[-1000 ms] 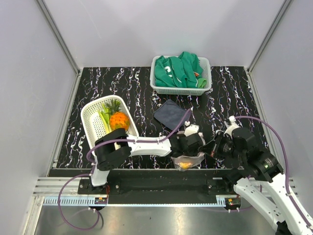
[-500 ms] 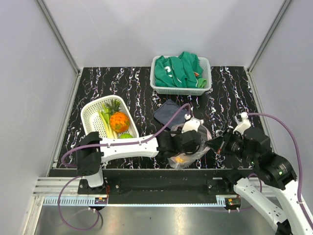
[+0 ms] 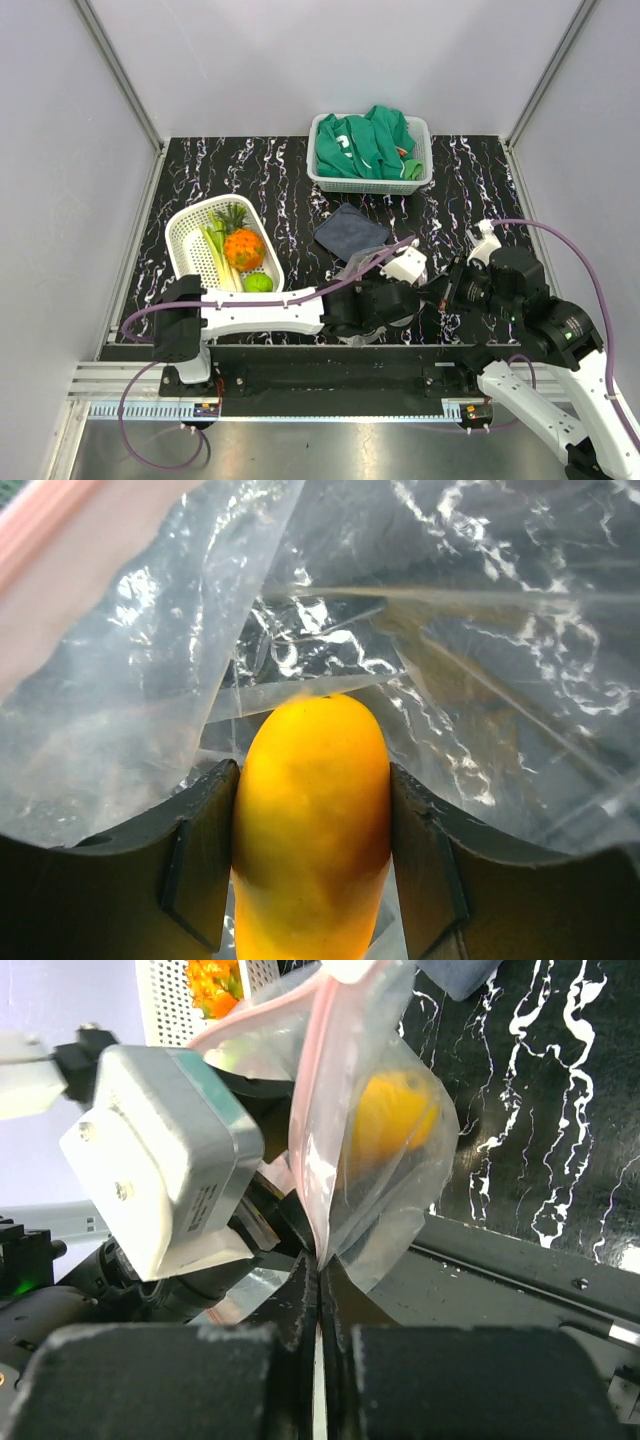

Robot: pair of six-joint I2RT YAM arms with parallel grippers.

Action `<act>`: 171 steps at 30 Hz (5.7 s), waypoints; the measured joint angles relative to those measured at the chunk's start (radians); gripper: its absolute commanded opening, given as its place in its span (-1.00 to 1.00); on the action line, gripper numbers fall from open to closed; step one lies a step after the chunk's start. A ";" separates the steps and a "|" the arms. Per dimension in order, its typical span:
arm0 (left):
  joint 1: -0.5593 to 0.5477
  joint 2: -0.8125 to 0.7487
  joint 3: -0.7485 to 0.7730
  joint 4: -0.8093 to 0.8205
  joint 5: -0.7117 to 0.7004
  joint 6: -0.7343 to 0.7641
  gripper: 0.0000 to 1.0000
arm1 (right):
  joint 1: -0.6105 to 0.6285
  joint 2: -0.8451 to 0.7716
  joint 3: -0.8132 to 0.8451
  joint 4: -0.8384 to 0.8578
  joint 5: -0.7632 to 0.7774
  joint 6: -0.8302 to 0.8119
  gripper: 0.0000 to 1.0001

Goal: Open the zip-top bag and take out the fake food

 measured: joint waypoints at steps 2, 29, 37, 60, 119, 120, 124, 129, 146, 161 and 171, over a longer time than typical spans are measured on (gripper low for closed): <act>-0.002 -0.004 -0.003 0.003 -0.016 0.006 -1.00 | 0.000 0.000 0.000 -0.002 -0.003 -0.003 -1.00; -0.026 -0.252 0.015 0.410 0.193 -0.022 -1.00 | 0.002 -0.008 0.011 -0.041 0.125 -0.084 -1.00; 0.065 -0.389 0.075 0.211 0.257 -0.201 -1.00 | 0.002 0.018 0.012 -0.040 0.171 -0.096 -1.00; 0.839 -0.739 -0.582 -0.500 0.037 -0.460 -0.10 | 0.002 0.014 0.019 -0.040 0.174 -0.113 -1.00; 0.111 -0.129 -0.088 0.096 0.323 -0.438 -1.00 | 0.002 -0.075 -0.209 0.304 -0.199 0.177 -1.00; 0.111 -0.120 -0.106 0.103 0.323 -0.442 -1.00 | 0.002 -0.086 -0.214 0.304 -0.200 0.180 -1.00; 0.112 -0.080 -0.167 0.120 0.318 -0.459 -1.00 | 0.002 -0.123 -0.235 0.304 -0.198 0.194 -1.00; 0.113 -0.055 -0.210 0.133 0.297 -0.467 -0.98 | 0.002 -0.143 -0.242 0.296 -0.194 0.203 -1.00; 0.138 0.132 -0.129 0.134 0.251 -0.483 0.09 | 0.001 -0.153 -0.287 0.247 -0.171 0.208 -1.00; 0.127 -0.078 -0.241 -0.019 0.169 -0.544 -0.38 | 0.000 -0.113 -0.332 0.400 -0.326 0.291 -1.00; 0.127 -0.084 -0.261 -0.065 0.154 -0.550 -0.64 | 0.000 -0.177 -0.431 0.504 -0.346 0.414 -1.00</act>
